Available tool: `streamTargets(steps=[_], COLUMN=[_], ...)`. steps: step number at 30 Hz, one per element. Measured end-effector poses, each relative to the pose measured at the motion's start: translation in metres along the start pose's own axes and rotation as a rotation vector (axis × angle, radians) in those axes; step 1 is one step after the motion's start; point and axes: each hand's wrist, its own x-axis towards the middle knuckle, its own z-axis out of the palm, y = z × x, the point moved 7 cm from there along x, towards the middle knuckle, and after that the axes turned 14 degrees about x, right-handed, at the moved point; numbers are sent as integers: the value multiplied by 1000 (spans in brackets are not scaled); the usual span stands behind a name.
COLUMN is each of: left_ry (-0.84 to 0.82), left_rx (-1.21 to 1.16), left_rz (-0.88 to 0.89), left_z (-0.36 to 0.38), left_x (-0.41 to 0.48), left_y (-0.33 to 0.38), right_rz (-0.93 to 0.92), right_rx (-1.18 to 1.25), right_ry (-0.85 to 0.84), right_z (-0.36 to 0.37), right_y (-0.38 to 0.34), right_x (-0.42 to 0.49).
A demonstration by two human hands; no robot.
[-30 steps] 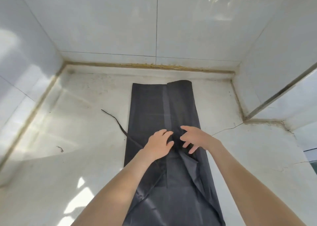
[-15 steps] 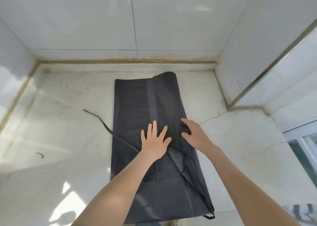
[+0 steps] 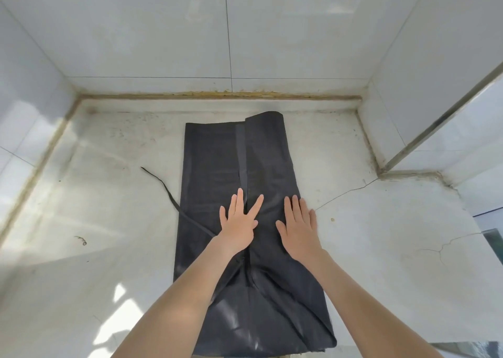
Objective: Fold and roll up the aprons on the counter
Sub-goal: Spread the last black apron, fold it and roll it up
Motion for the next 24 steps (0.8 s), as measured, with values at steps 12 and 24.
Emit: streamTargets(steps=[12,24], left_ry=[223,219], left_rx=[152,348], left_rz=[89,258], left_z=[-11,-5], left_x=[-4,22], left_y=[-25,-35], right_rz=[-145,-347], right_rx=[-199,-452], right_ry=[-31,-117], right_z=[18,-6], right_y=[-14,-16], right_x=[10,43])
